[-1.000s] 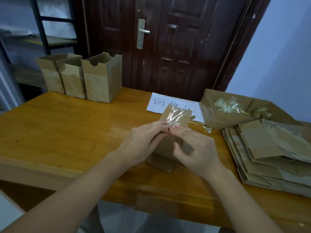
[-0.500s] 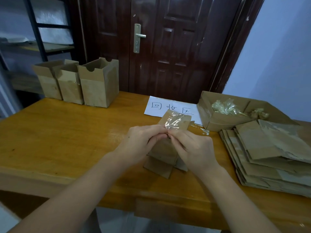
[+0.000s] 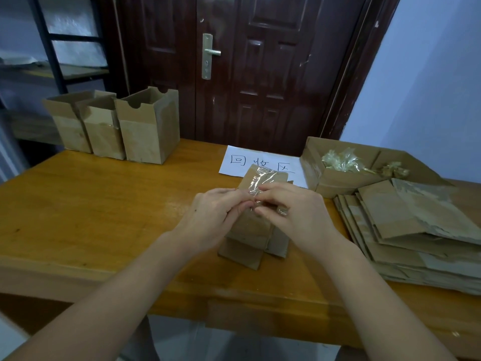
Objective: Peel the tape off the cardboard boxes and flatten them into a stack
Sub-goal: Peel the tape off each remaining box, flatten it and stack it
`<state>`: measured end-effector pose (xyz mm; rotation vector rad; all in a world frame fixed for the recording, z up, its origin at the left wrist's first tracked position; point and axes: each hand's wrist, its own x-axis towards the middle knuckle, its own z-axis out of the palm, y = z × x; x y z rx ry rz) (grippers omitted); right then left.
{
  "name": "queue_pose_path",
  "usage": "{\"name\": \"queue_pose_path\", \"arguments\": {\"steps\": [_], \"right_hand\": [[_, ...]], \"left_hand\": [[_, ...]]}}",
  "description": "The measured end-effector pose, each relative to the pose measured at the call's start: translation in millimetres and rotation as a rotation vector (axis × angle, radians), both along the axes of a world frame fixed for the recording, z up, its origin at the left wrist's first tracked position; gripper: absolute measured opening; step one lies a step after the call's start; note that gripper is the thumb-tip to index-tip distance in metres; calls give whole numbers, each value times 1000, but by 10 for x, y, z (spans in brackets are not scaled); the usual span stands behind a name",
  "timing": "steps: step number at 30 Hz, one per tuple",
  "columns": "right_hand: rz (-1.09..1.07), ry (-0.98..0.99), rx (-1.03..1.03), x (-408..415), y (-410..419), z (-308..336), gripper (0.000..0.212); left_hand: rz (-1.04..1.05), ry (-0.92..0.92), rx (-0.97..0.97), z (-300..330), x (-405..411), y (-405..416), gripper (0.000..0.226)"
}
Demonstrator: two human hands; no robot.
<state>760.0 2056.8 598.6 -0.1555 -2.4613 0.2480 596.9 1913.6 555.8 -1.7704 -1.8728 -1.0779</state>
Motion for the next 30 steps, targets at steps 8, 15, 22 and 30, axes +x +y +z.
{"name": "queue_pose_path", "arguments": {"steps": [8, 15, 22, 30], "right_hand": [[24, 35, 32, -12, -51, -64, 21], [-22, 27, 76, -17, -42, -72, 22], [-26, 66, -80, -28, -46, -41, 28], [-17, -112, -27, -38, 13, 118, 37]], "left_hand": [[18, 101, 91, -12, 27, 3, 33], [122, 105, 174, -51, 54, 96, 34], [84, 93, 274, -112, 34, 134, 29], [120, -153, 185, -96, 80, 129, 33]]}}
